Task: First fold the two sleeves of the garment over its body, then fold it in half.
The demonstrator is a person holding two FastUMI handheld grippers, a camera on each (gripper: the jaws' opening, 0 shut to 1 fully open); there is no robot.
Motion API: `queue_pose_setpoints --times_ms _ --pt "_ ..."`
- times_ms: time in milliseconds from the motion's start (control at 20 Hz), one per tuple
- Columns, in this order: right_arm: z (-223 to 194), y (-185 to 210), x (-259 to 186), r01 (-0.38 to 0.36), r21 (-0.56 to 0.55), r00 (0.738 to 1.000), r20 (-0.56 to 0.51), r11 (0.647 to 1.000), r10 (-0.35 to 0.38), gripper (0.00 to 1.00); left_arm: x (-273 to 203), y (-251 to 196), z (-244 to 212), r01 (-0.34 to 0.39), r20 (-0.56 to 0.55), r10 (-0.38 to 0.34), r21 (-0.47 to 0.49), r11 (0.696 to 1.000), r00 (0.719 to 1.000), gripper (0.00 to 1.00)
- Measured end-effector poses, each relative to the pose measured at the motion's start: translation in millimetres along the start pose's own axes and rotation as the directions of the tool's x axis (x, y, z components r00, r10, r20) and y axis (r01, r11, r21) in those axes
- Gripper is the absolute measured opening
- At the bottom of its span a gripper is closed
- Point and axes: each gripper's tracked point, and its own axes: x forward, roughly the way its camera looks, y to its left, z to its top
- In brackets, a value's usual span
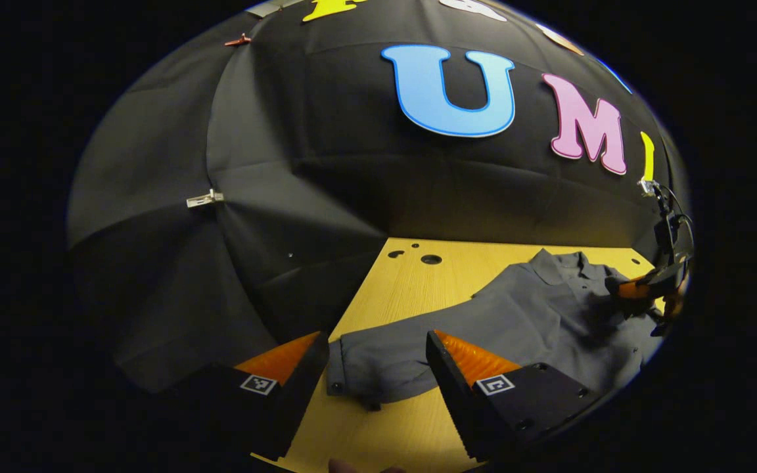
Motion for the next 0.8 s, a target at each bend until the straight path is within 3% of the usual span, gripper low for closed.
queue_pose_setpoints --times_ms 450,550,750,800 --pt "-14 49 30 -0.035 -0.005 0.997 -0.073 0.999 0.035 0.06 35 17 -48 -0.035 -0.109 0.033 -0.018 0.999 0.994 0.94" --pt "-16 56 30 -0.055 0.018 0.994 -0.092 0.998 0.057 0.1 42 17 -55 -0.029 -0.126 0.026 -0.021 0.999 0.992 0.94" --pt "-8 74 19 -0.139 0.065 0.986 -0.086 0.988 0.144 0.28 54 16 -71 -0.029 -0.174 0.022 -0.039 0.999 0.984 0.94" --pt "-1 83 12 -0.179 0.073 0.981 -0.062 0.981 0.183 0.49 57 16 -74 -0.03 -0.185 0.022 -0.042 0.999 0.983 0.94"
